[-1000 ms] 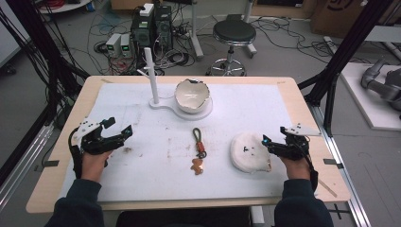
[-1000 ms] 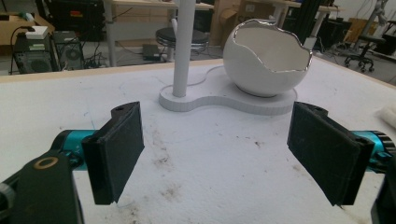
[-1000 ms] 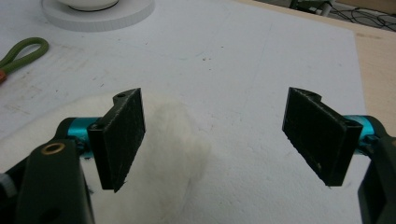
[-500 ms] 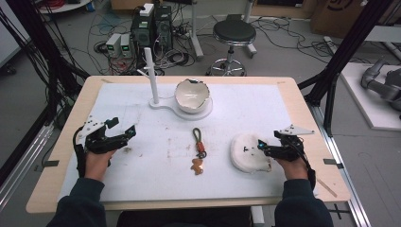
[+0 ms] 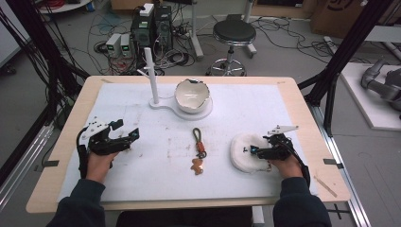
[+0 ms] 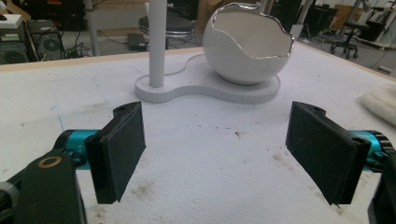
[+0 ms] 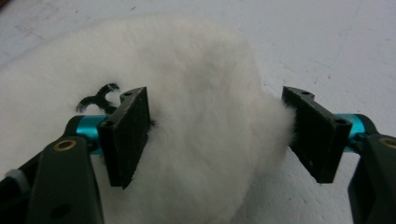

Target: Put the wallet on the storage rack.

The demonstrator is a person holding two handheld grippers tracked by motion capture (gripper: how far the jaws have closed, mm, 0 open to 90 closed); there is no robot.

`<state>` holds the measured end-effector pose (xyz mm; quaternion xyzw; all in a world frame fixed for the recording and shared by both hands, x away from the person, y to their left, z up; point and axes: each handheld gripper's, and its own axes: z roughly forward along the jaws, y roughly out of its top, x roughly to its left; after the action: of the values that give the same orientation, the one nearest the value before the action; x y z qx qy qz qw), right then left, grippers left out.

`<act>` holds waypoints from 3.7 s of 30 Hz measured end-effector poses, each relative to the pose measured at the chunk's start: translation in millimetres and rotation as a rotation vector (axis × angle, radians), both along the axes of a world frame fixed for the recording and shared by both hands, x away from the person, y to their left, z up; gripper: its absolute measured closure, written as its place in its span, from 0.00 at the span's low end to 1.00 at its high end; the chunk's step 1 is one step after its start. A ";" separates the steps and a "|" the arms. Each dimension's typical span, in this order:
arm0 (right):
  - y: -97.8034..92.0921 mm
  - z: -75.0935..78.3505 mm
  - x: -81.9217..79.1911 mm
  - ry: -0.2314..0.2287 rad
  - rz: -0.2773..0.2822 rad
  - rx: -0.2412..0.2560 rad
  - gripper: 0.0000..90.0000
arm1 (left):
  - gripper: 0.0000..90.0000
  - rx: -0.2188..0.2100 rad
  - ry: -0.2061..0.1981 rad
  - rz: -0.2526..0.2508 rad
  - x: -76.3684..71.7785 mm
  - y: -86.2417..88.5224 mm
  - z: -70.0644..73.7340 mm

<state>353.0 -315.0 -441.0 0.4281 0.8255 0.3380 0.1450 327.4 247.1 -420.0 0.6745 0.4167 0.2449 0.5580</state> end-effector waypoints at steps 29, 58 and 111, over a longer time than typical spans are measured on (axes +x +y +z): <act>68.3 56.9 -32.8 -0.296 0.049 0.380 0.86 | 0.30 -0.064 0.050 -0.370 -4.9 -94.9 11.5; 129.0 53.1 -40.6 -0.296 0.236 0.325 0.84 | 0.84 -0.033 0.084 -0.472 -8.9 -117.0 3.0; 153.2 130.8 46.8 -0.396 0.462 0.151 0.86 | 0.45 -0.050 0.027 -0.096 8.8 -13.9 11.3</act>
<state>399.8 -161.8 -310.3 0.1647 0.8292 0.4990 0.1904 336.2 233.3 -408.7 0.6827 0.3973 0.1985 0.5802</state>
